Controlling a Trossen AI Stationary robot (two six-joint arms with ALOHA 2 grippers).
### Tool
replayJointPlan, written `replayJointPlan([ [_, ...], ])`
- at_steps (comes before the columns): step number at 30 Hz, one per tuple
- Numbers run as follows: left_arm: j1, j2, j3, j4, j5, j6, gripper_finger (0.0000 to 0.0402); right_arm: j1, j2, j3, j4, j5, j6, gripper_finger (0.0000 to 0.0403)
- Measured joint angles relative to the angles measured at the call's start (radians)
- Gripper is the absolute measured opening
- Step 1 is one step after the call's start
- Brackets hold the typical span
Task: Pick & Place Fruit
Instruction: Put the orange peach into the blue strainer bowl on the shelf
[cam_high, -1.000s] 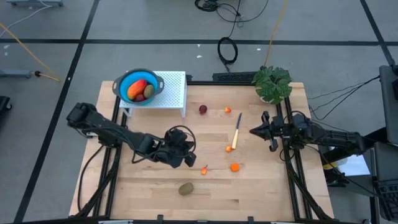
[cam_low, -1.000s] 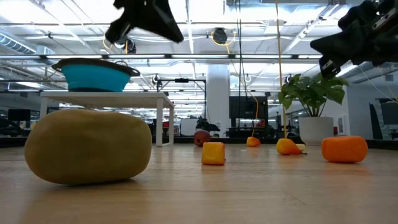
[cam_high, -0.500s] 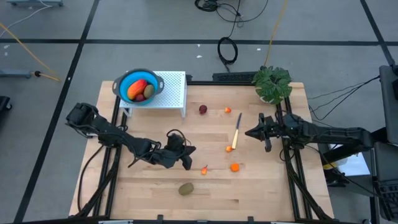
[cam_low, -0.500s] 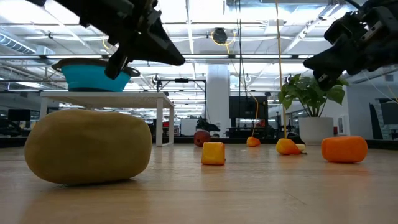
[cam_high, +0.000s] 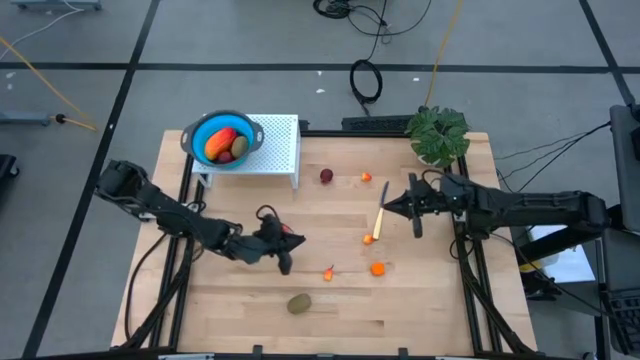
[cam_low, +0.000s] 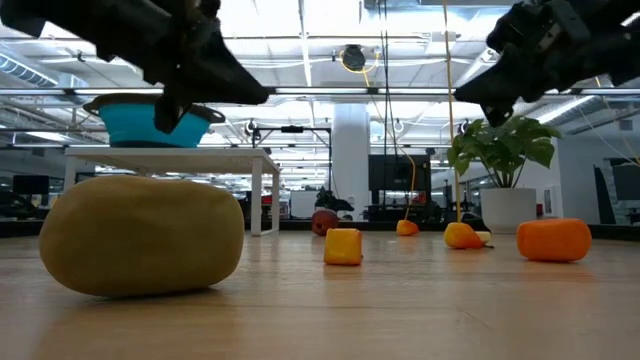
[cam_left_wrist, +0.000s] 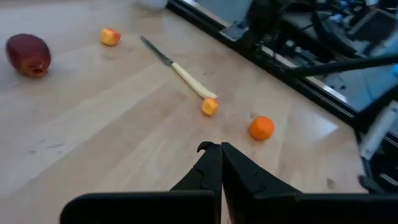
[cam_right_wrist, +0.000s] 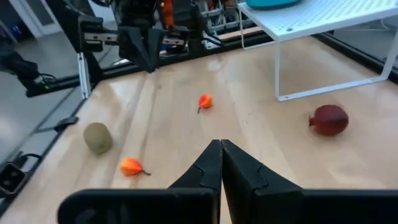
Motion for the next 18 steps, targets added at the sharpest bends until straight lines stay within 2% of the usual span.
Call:
replayJointPlan([
  [4,0.012,-0.087,-0.090,0.072,0.063,0.051,0.0001,0.000,0.077,0.055,-0.001,0.024,-0.024,0.0000],
  [14,0.079,-0.365,-0.266,0.047,0.164,0.159,0.0006,0.006,0.261,0.181,0.000,0.098,-0.072,0.0000],
  [18,0.103,-0.490,-0.323,-0.013,0.198,0.179,0.0001,0.006,0.327,0.225,-0.001,0.148,-0.073,0.0000],
])
